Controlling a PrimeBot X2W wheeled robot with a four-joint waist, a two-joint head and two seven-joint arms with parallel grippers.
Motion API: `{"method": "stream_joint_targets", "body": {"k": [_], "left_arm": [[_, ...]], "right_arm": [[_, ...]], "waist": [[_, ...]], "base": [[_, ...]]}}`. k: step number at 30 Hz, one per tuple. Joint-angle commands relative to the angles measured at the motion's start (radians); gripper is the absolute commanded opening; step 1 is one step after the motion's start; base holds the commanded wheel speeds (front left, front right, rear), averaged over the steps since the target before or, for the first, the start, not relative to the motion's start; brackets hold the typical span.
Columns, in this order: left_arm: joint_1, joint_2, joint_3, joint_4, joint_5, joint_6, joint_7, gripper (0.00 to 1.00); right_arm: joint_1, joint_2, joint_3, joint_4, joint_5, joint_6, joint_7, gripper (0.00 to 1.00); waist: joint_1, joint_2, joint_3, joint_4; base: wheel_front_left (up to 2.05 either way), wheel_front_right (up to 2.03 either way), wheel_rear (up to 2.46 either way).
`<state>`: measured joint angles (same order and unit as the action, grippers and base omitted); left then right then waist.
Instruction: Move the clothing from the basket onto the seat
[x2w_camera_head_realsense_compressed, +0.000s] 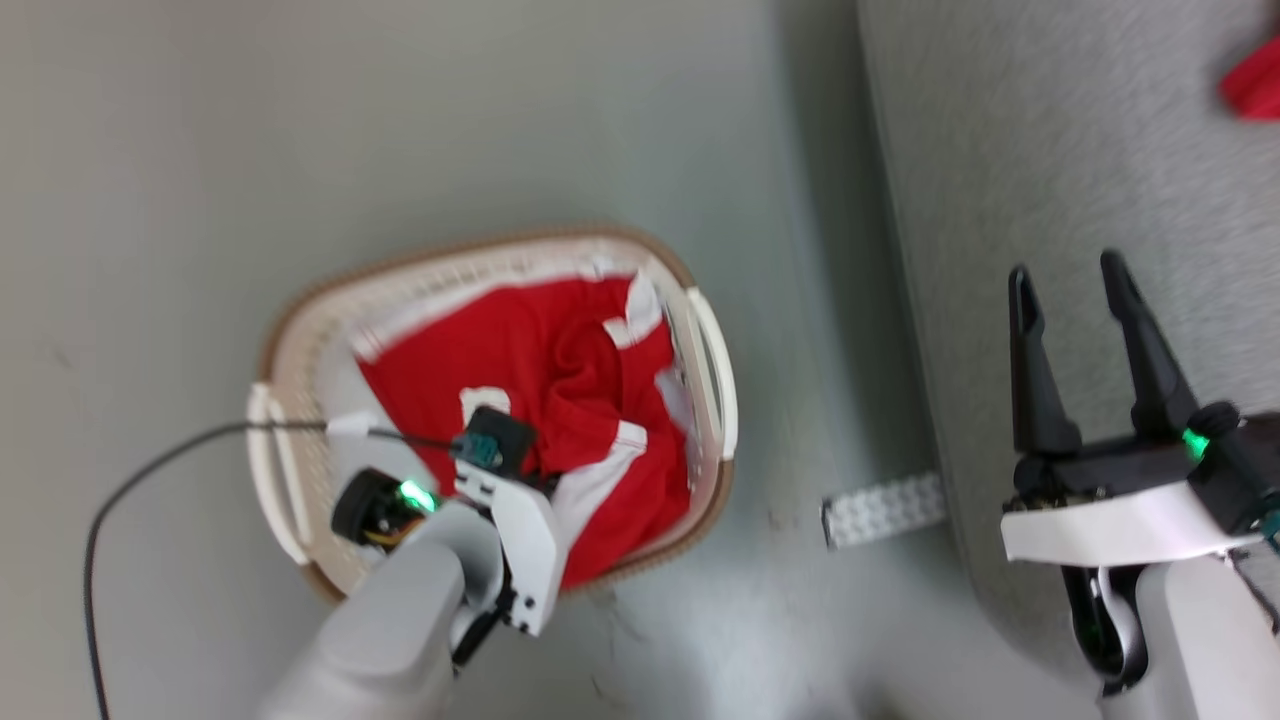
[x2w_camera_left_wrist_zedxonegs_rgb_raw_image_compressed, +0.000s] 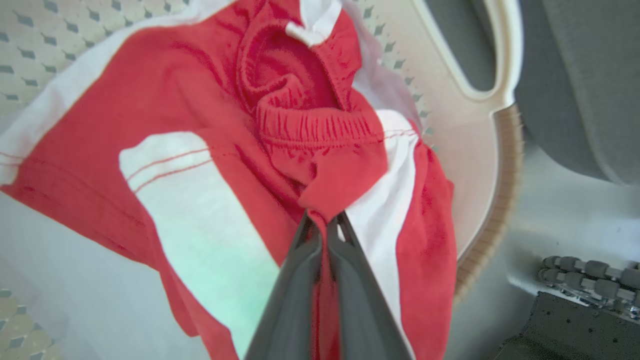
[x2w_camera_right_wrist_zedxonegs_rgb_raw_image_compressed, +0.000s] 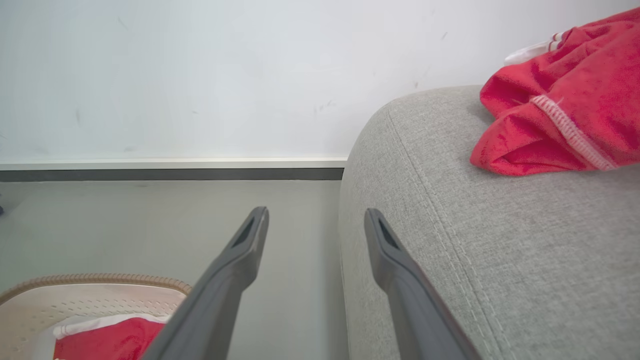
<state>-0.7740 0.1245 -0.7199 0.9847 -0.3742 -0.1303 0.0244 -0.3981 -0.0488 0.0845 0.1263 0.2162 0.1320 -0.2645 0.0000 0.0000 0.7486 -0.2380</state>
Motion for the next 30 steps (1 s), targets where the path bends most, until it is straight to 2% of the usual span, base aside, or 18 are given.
{"method": "stream_joint_targets", "body": {"k": [1,8,14,24,30], "left_arm": [[0.030,-0.005,0.008,-0.012,-0.015,0.004,-0.026,0.00],[0.143,-0.023,0.041,-0.079,-0.072,0.034,-0.096,0.00],[0.246,-0.010,0.068,-0.178,-0.118,0.072,-0.126,0.00],[0.404,0.063,0.109,-0.448,-0.157,0.164,-0.097,0.00],[0.465,0.122,0.133,-0.644,-0.166,0.225,-0.051,0.00]], "right_arm": [[0.023,-0.003,-0.007,0.013,0.000,-0.003,0.000,1.00],[0.103,-0.003,-0.022,0.072,0.000,-0.003,0.000,1.00],[0.179,-0.004,-0.022,0.118,-0.001,-0.003,0.000,1.00],[0.302,-0.003,-0.034,0.152,-0.011,-0.003,0.000,1.00],[0.352,-0.003,-0.036,0.153,-0.019,-0.003,0.001,1.00]], "waist": [[0.0000,0.0000,-0.123,0.028],[0.0000,0.0000,-0.343,0.074],[0.0000,0.0000,-0.509,0.103],[0.0000,0.0000,-0.716,0.130],[0.0000,0.0000,-0.773,0.136]], "base": [[0.00,0.00,0.00],[0.00,0.00,0.00],[0.00,0.00,0.00],[0.00,0.00,0.00],[0.00,0.00,0.00]]}}
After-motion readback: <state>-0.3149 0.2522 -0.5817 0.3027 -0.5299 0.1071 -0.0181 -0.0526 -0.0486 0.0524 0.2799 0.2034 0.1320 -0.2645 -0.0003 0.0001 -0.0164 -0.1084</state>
